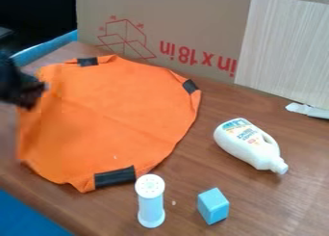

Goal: Fold the cloth bottom to top left

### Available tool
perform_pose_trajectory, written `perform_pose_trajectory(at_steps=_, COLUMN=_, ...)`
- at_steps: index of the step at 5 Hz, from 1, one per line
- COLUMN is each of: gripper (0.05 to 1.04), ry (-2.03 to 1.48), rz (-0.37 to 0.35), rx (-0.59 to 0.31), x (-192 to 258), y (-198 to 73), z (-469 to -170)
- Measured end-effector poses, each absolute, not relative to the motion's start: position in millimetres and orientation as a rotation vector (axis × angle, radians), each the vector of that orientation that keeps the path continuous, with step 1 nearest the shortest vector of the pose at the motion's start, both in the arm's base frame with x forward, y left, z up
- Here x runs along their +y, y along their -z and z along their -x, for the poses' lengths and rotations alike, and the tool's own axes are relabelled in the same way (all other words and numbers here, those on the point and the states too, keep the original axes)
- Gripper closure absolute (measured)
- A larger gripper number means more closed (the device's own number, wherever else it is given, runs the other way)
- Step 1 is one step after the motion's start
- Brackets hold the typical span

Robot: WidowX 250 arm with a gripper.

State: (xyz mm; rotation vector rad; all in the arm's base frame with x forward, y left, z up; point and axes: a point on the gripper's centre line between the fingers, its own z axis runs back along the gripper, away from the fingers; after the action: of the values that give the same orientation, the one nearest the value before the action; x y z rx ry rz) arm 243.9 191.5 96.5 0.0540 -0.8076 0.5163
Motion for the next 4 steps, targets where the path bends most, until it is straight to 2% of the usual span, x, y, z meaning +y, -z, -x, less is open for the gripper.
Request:
perform_pose_trajectory(at_steps=1, gripper=1.024, ry=-0.536, rz=0.004, rx=-0.804, x=167.1, y=-116.5, z=-268.9)
perform_pose_trajectory(at_steps=2, gripper=1.024, ry=-0.534, rz=0.022, rx=-0.798, x=142.6, y=-127.5, z=-298.8)
perform_pose_trajectory(at_steps=4, gripper=1.024, ry=-0.606, rz=0.019, rx=-0.72, x=100.8, y=-110.8, z=-358.1)
